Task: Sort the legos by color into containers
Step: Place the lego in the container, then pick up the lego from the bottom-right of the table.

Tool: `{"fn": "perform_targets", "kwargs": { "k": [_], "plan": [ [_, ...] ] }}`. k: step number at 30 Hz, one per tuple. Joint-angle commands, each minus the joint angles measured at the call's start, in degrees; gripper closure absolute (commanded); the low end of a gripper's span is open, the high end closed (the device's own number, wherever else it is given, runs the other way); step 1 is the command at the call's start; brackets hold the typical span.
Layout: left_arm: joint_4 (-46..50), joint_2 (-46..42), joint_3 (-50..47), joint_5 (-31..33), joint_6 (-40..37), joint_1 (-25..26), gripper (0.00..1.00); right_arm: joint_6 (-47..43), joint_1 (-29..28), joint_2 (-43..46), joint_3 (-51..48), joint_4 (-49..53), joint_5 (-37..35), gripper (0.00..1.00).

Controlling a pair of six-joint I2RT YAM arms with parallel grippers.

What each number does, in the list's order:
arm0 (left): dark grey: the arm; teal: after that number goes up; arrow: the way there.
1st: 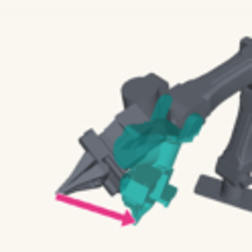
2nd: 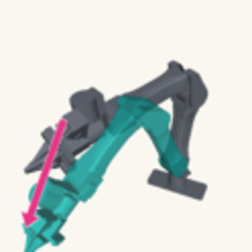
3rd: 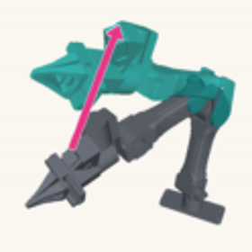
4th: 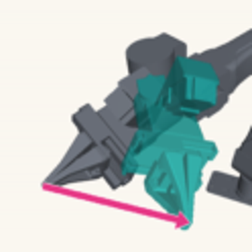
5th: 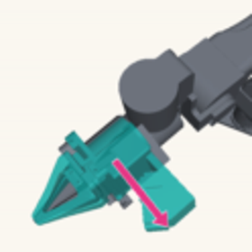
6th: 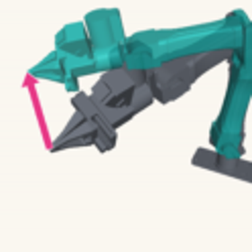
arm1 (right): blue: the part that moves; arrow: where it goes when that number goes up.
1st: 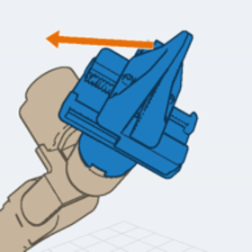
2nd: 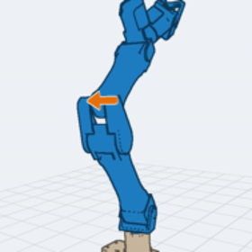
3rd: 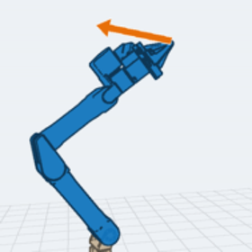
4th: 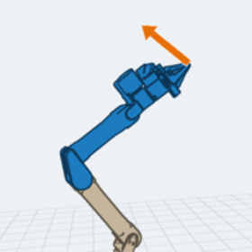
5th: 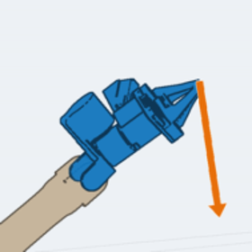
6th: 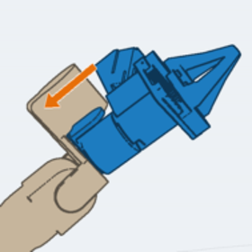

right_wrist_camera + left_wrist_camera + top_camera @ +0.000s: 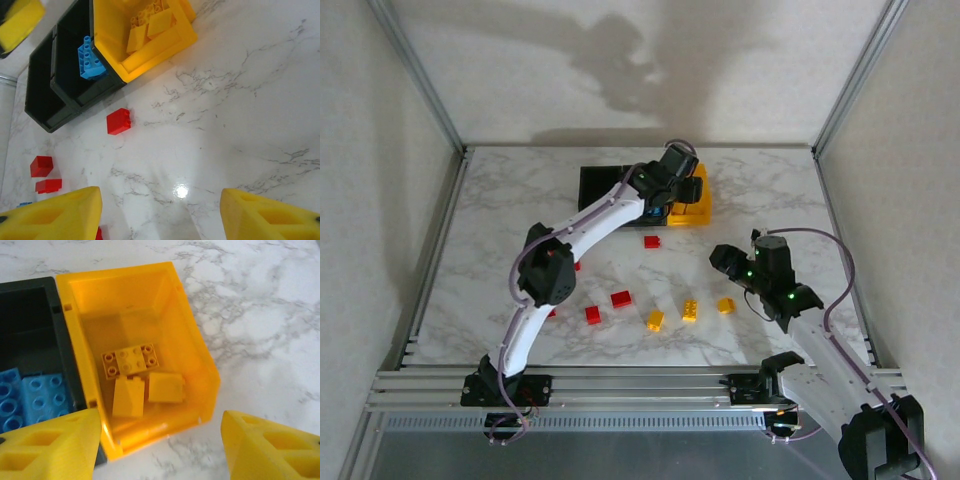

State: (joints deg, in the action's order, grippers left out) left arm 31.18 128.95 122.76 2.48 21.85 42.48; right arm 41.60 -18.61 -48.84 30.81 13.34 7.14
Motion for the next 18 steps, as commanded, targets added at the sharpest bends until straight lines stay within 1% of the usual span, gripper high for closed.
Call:
{"fn": "perform_targets", "kwargs": {
  "k": [1,4,8,11,15,18],
  "plan": [
    [-1.4,-9.1,-8.0,-1.7,-0.5,0.6,0.36,-0.7,0.4,1.1,2.4,3.0,-1.1,0.36],
    [-4.3,-16.6,-19.0,-2.6,-0.1,0.6,0.36,-0.8,0.3,1.2,3.6,5.1,-2.2,0.36],
    [-7.6,-25.9,-33.3,-4.1,0.7,0.6,0.33,0.4,0.4,-1.8,7.6,12.9,-6.7,0.35],
    [-8.8,-31.3,-41.8,-5.2,1.8,0.6,0.33,2.4,0.4,-3.4,8.9,17.4,-9.5,0.32],
    [-12.3,-38.3,-51.9,-6.7,4.5,0.7,0.32,5.9,0.4,-3.7,8.1,19.8,-11.8,0.31],
    [-14.8,-42.7,-58.3,-7.4,6.5,0.7,0.31,8.7,0.4,-2.8,6.5,20.7,-13.6,0.27]
  ]
}}
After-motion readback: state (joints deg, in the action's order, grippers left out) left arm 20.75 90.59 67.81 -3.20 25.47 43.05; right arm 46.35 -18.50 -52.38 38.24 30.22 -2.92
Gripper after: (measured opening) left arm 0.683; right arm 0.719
